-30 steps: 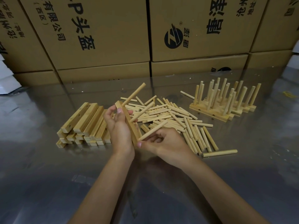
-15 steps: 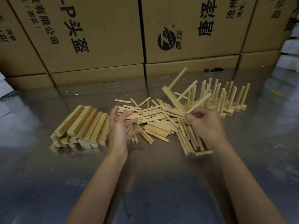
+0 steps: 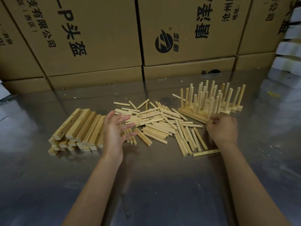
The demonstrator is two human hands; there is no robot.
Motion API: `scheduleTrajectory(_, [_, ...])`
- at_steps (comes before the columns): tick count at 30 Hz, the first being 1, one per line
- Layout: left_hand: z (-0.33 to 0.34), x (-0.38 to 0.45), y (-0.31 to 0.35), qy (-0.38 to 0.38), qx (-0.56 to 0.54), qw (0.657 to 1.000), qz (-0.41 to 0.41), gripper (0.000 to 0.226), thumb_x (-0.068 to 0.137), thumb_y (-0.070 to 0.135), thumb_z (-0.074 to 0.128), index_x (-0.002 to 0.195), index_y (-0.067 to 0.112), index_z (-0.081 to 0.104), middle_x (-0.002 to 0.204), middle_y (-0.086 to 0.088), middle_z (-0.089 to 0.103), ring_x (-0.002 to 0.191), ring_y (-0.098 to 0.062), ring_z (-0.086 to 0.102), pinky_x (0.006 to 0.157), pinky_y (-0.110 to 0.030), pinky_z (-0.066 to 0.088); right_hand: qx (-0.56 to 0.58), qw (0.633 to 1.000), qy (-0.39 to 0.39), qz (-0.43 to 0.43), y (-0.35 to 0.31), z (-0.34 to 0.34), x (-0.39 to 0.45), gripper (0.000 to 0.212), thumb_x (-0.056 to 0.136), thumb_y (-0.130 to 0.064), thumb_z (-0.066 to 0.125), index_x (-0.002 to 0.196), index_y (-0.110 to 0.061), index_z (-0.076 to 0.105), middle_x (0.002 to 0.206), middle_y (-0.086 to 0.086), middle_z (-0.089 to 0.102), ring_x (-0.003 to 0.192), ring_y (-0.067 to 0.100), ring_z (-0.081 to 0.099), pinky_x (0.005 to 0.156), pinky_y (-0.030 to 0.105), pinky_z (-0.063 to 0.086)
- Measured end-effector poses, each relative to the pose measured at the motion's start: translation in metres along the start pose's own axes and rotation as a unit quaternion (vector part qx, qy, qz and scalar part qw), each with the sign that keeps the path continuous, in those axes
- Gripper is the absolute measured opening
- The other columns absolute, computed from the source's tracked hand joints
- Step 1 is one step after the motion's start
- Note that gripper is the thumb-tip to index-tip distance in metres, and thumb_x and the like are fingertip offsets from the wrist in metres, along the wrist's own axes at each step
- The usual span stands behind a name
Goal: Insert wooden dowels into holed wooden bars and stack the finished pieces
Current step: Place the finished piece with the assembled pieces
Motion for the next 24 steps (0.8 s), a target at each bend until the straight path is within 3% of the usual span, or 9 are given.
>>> scheduleTrajectory(3, [-0.002, 0.002, 0.001, 0.026, 0.033, 0.999, 0.003, 0.028, 0.100, 0.017, 0.050, 0.126, 0.025, 0.055, 0.109, -0.006, 0.071, 0.090, -0.023, 0.072, 0.058, -0.032, 0.059, -0.004, 1.000, 0.003, 0.012, -0.001, -0.001, -0.003, 0.024, 0.087, -0.013, 0.064, 0.111, -0.009, 0.069, 0.106, 0.012, 0.067, 0.115, 0.032, 0.049, 0.087, 0.036, 0.044])
scheduleTrajectory(6, [-0.008, 0.008, 0.001, 0.059, 0.200, 0.975, 0.081, 0.026, 0.099, 0.014, 0.050, 0.119, 0.026, 0.061, 0.117, -0.002, 0.067, 0.096, -0.017, 0.066, 0.070, -0.030, 0.052, 0.011, 0.999, 0.016, 0.028, -0.004, -0.006, -0.005, 0.017, 0.084, -0.013, 0.067, 0.100, -0.010, 0.063, 0.097, 0.009, 0.061, 0.107, 0.033, 0.051, 0.077, 0.034, 0.039])
scheduleTrajectory(7, [-0.013, 0.010, 0.002, 0.071, 0.297, 0.943, 0.134, 0.027, 0.098, 0.014, 0.051, 0.121, 0.024, 0.060, 0.121, -0.002, 0.065, 0.103, -0.018, 0.063, 0.079, -0.032, 0.050, 0.010, 0.999, 0.019, 0.038, -0.006, -0.009, -0.006, 0.011, 0.083, -0.014, 0.067, 0.092, -0.011, 0.061, 0.089, 0.007, 0.059, 0.099, 0.033, 0.054, 0.073, 0.034, 0.039])
scheduleTrajectory(10, [-0.030, 0.016, 0.004, 0.096, 0.585, 0.774, 0.223, 0.041, 0.094, 0.013, 0.054, 0.134, 0.008, 0.053, 0.135, -0.013, 0.056, 0.131, -0.032, 0.044, 0.111, -0.044, 0.031, -0.021, 0.999, 0.007, 0.037, -0.016, -0.012, -0.011, 0.012, 0.083, -0.020, 0.064, 0.072, -0.017, 0.062, 0.066, -0.001, 0.056, 0.065, 0.021, 0.054, 0.061, 0.029, 0.035])
scheduleTrajectory(13, [-0.039, 0.019, 0.002, 0.057, 0.742, 0.653, 0.139, 0.054, 0.098, 0.023, 0.044, 0.146, 0.001, 0.039, 0.156, -0.018, 0.036, 0.150, -0.034, 0.017, 0.124, -0.045, 0.004, -0.037, 0.999, -0.014, -0.016, -0.032, -0.006, -0.024, 0.020, 0.084, -0.021, 0.059, 0.065, -0.016, 0.062, 0.059, -0.003, 0.057, 0.056, 0.012, 0.048, 0.055, 0.027, 0.031])
scheduleTrajectory(15, [-0.039, 0.018, -0.001, 0.035, 0.783, 0.611, 0.110, 0.059, 0.102, 0.030, 0.036, 0.154, 0.003, 0.027, 0.164, -0.015, 0.023, 0.154, -0.031, 0.004, 0.124, -0.045, -0.004, -0.037, 0.997, -0.034, -0.049, -0.041, 0.001, -0.034, 0.023, 0.085, -0.024, 0.059, 0.063, -0.017, 0.060, 0.059, -0.004, 0.058, 0.058, 0.011, 0.050, 0.059, 0.028, 0.035])
scheduleTrajectory(19, [-0.030, 0.014, -0.001, 0.042, 0.785, 0.601, 0.147, 0.051, 0.101, 0.025, 0.041, 0.149, 0.008, 0.040, 0.158, -0.009, 0.036, 0.151, -0.029, 0.018, 0.124, -0.045, 0.003, -0.027, 0.992, -0.066, -0.101, -0.054, 0.010, -0.047, 0.023, 0.084, -0.024, 0.059, 0.062, -0.017, 0.058, 0.058, -0.004, 0.058, 0.060, 0.013, 0.053, 0.062, 0.029, 0.037])
scheduleTrajectory(22, [-0.030, 0.012, 0.001, 0.062, 0.744, 0.635, 0.198, 0.039, 0.092, 0.008, 0.053, 0.130, 0.008, 0.061, 0.131, -0.011, 0.058, 0.125, -0.031, 0.045, 0.105, -0.041, 0.035, -0.022, 0.989, -0.088, -0.116, -0.060, 0.016, -0.054, 0.023, 0.083, -0.027, 0.059, 0.063, -0.017, 0.057, 0.059, -0.005, 0.058, 0.063, 0.014, 0.054, 0.061, 0.030, 0.036])
scheduleTrajectory(24, [-0.031, 0.012, 0.001, 0.065, 0.699, 0.683, 0.203, 0.044, 0.087, -0.001, 0.056, 0.130, 0.007, 0.060, 0.126, -0.015, 0.058, 0.118, -0.032, 0.046, 0.097, -0.040, 0.040, -0.019, 0.987, -0.098, -0.126, -0.063, 0.019, -0.058, 0.023, 0.084, -0.028, 0.059, 0.063, -0.018, 0.057, 0.059, -0.006, 0.059, 0.063, 0.012, 0.054, 0.058, 0.029, 0.035])
Point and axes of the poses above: each hand's wrist, its own x-axis towards the middle knuckle, its own z-axis out of the palm, y = z × x, the point moved 1 cm from there along x, towards the middle knuckle
